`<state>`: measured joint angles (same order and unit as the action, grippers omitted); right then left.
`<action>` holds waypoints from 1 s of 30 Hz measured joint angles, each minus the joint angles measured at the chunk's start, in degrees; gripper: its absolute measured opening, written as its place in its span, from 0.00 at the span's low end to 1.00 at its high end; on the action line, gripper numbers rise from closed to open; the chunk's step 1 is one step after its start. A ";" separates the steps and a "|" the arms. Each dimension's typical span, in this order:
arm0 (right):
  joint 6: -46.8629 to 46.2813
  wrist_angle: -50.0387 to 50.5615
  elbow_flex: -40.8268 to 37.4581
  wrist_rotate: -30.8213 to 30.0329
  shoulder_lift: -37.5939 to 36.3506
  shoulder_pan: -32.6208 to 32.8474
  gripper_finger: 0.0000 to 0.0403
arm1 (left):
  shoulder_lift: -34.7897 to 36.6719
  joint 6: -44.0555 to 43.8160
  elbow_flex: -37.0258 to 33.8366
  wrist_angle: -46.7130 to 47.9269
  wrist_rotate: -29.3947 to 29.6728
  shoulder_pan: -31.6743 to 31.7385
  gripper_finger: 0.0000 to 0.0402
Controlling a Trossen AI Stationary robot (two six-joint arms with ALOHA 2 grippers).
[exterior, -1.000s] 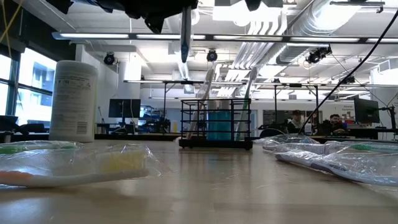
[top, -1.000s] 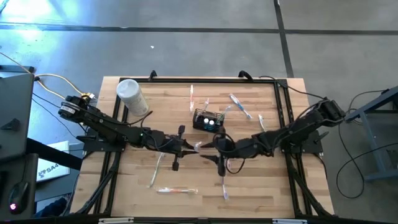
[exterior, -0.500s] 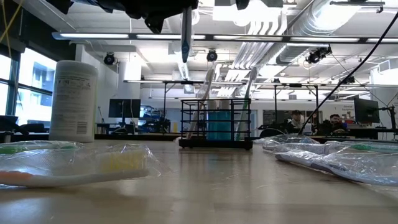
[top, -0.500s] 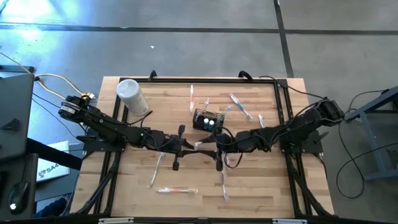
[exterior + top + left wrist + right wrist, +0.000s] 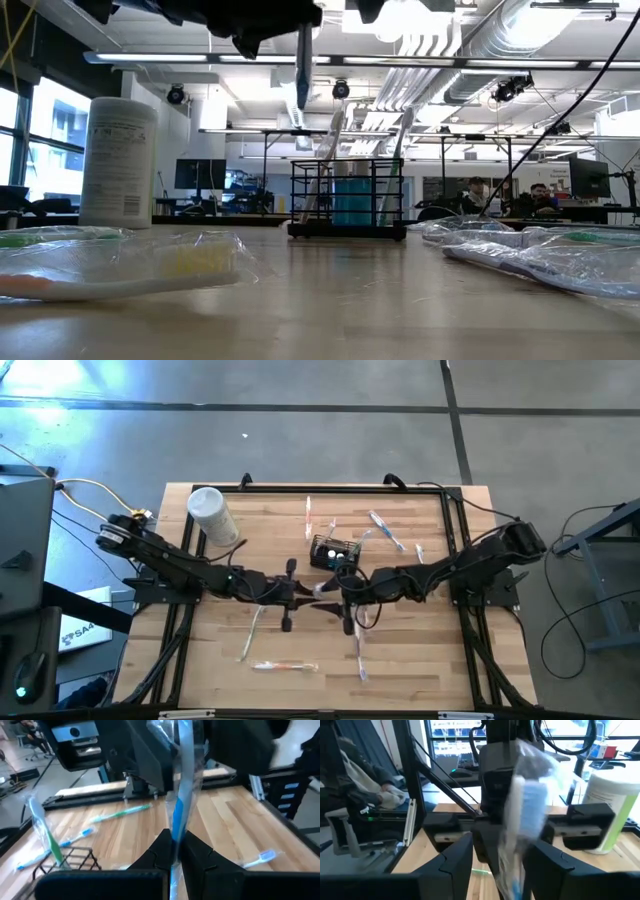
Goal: Pick & Place toothbrushing station
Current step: Put the bottom blue toothbrush into the mesh organizer
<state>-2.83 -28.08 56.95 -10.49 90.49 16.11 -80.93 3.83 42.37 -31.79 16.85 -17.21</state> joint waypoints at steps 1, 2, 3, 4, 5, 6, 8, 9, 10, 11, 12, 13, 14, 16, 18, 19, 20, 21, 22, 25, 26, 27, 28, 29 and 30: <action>0.02 -0.46 -0.01 0.01 0.42 -0.04 0.38 | -0.30 0.02 -0.02 -0.13 0.07 0.00 0.03; 0.04 -1.10 -0.02 0.14 0.92 -0.04 0.38 | -0.80 0.07 -0.02 -0.98 0.10 0.00 0.03; 0.16 -1.85 0.00 0.18 1.34 -0.04 0.38 | -1.33 0.14 0.01 -1.70 0.11 0.00 0.03; 0.65 -1.74 0.00 0.00 1.45 -0.04 0.37 | -1.59 0.25 0.04 -1.46 0.22 0.00 0.03; 1.16 -1.56 -0.02 -0.17 1.49 -0.04 0.36 | -1.64 0.29 0.00 -0.80 0.30 0.00 0.03; 1.46 -1.56 -0.02 -0.15 1.50 -0.04 0.36 | -1.64 0.34 -0.02 -0.70 0.29 -0.02 0.03; 1.48 -1.47 -0.02 0.03 1.50 -0.02 0.34 | -1.61 0.41 0.00 -0.68 0.41 -0.02 0.03; 1.37 -1.08 -0.02 0.03 1.50 -0.02 0.33 | -1.61 0.43 0.00 -0.41 0.74 -0.02 0.03; 1.20 -0.49 -0.02 0.03 1.50 -0.02 0.32 | -1.61 0.48 0.00 -0.18 1.15 -0.07 0.03; 1.16 0.13 -0.02 0.07 1.50 -0.02 0.31 | -1.61 0.63 0.00 -0.18 1.43 -0.07 0.03; 1.19 0.69 -0.02 0.08 1.50 -0.02 0.30 | -1.61 0.72 0.00 -0.21 1.50 -0.06 0.03; 1.20 1.17 0.00 0.05 1.50 -0.02 0.29 | -1.61 0.75 0.00 -0.20 1.50 -0.07 0.03; 1.18 1.65 0.00 0.07 1.47 -0.02 0.29 | -1.61 0.75 0.00 0.03 1.50 -0.07 0.03; 1.20 2.70 0.00 0.06 1.47 0.04 0.27 | -1.61 0.77 0.00 0.66 1.48 -0.07 0.03; 1.20 3.28 0.00 -0.01 1.47 0.09 0.26 | -1.61 0.51 0.00 0.85 1.44 -0.07 0.05; 1.20 3.44 0.00 -0.01 1.47 0.11 0.25 | -1.61 0.46 0.00 0.82 1.43 -0.07 0.06; 1.18 3.61 0.01 -0.07 1.45 0.21 0.24 | -1.61 0.46 0.00 0.74 1.41 -0.09 0.06; 1.19 3.71 0.02 -0.20 1.45 0.31 0.23 | -1.61 0.46 0.00 0.72 1.39 -0.09 0.06; 1.29 3.73 0.02 -0.28 1.45 0.33 0.21 | -1.61 0.46 0.00 0.70 1.28 -0.11 0.06; 1.57 3.81 0.02 -0.41 1.45 0.33 0.14 | -1.61 0.46 0.00 0.68 1.24 -0.11 0.05; 1.61 3.81 0.02 -0.49 1.45 0.31 0.10 | -1.61 0.46 0.00 0.70 1.20 -0.11 0.05; 1.93 3.81 0.02 -0.50 1.45 0.31 0.07 | -1.61 0.44 0.00 0.71 1.09 -0.12 0.05; 2.91 3.84 0.02 -0.55 1.45 0.31 0.04 | -1.61 0.16 0.00 0.79 1.02 -0.13 0.06; 3.55 3.85 0.02 -0.60 1.45 0.31 0.03 | -1.61 0.16 0.00 0.90 1.00 -0.13 0.06; 3.92 3.87 0.02 -0.69 1.45 0.31 0.03 | -1.61 0.18 0.00 1.13 1.01 -0.13 0.08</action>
<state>1.09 -24.21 56.97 -11.18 91.94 16.43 -82.54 4.01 42.37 -30.67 17.86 -17.34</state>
